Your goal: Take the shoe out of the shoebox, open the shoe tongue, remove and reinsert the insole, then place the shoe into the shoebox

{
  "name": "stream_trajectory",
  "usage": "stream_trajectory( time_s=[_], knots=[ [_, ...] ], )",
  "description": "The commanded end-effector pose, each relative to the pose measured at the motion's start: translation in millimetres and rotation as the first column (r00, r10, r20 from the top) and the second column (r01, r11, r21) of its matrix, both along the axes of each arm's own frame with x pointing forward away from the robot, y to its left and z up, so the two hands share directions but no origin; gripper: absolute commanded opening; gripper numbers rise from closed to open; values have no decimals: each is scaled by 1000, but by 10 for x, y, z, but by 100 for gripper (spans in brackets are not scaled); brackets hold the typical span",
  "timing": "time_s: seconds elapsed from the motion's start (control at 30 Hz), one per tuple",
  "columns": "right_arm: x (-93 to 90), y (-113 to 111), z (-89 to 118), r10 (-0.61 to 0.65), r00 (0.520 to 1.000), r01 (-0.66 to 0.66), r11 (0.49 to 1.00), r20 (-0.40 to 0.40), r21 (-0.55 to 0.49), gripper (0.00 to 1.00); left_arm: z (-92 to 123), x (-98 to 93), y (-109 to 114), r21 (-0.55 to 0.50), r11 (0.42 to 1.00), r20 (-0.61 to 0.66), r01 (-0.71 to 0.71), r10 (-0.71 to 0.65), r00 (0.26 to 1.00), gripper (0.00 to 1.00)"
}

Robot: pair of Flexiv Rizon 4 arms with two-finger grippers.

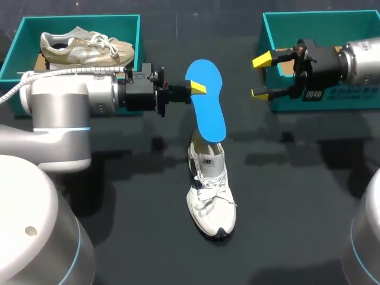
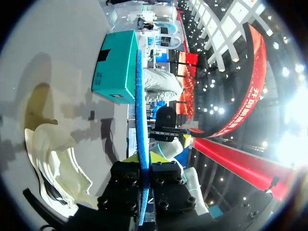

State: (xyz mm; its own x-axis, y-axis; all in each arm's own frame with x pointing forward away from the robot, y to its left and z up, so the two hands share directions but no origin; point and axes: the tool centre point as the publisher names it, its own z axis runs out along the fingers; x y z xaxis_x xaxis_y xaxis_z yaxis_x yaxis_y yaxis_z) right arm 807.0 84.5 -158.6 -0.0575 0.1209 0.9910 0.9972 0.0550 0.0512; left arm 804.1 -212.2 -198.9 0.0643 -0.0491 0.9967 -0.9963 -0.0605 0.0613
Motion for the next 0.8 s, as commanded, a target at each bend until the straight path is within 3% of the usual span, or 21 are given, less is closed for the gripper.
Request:
stream_trajectory(
  time_s=[0.03, 0.3, 0.4, 0.8],
  knots=[
    [-36, -37, 240, 2, 1000, -5, 978, -15, -208, 100, -18, 27, -33, 0, 1000, 0, 3, -3, 1000, 0],
    [-73, -14, 458, 3, 999, -25, 884, -47, -467, 100, -18, 27, -33, 0, 1000, 0, 3, -3, 1000, 0],
    [-99, 31, 504, 11, 998, -41, 826, -57, -563, 100, -18, 27, -33, 0, 1000, 0, 3, -3, 1000, 0],
    [-231, 230, 709, -13, 1000, 0, 636, -11, -771, 100, -18, 27, -33, 0, 1000, 0, 3, -3, 1000, 0]
  ],
)
